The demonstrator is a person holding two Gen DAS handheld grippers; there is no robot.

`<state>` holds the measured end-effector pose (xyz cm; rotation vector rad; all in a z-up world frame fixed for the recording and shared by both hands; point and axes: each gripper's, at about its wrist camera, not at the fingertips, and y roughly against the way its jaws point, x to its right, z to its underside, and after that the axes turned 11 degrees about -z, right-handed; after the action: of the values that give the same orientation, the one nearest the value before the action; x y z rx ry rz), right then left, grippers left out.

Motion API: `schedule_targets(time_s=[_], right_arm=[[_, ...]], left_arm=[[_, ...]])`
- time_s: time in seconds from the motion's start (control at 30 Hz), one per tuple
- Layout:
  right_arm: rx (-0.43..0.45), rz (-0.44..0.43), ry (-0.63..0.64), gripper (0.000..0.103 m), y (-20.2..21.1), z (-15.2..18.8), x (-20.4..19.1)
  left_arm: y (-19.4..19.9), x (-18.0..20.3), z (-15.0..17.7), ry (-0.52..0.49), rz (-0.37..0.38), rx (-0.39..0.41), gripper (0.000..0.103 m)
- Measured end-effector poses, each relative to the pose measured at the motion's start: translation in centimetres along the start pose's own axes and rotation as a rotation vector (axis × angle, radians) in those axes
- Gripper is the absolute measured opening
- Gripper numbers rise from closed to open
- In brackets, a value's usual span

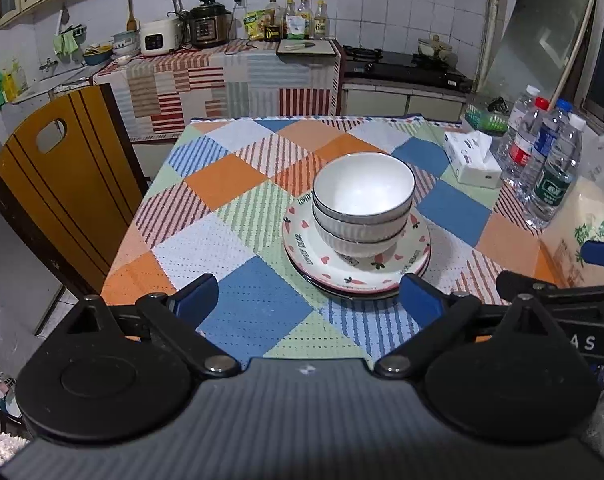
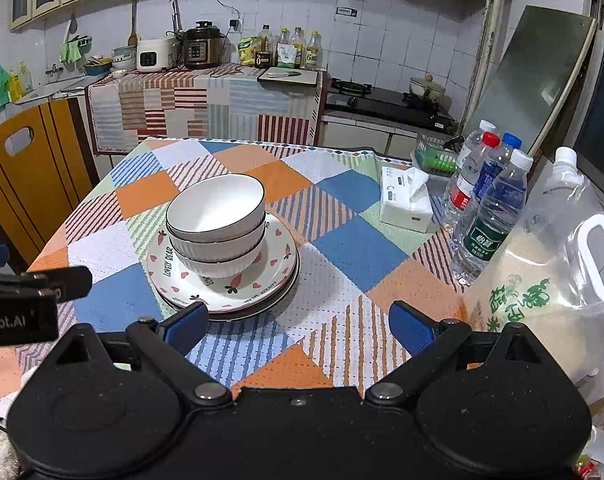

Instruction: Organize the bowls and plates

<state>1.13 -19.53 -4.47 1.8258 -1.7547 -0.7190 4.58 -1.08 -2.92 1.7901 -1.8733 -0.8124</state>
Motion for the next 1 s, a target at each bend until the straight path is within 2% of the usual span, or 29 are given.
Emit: schedule_targets(time_s=[0.17, 1.0], right_arm=[[-0.01, 0.006, -0.011, 0.098, -0.3, 0.2, 0.3], [-0.034, 0.003, -0.01, 0.098, -0.7, 0.4, 0.2]], left_arm=[[-0.2, 0.2, 0.0, 0.003, -0.009, -0.022, 0.098], [-0.1, -0.8, 0.3, 0.038, -0.009, -0.012, 0.098]])
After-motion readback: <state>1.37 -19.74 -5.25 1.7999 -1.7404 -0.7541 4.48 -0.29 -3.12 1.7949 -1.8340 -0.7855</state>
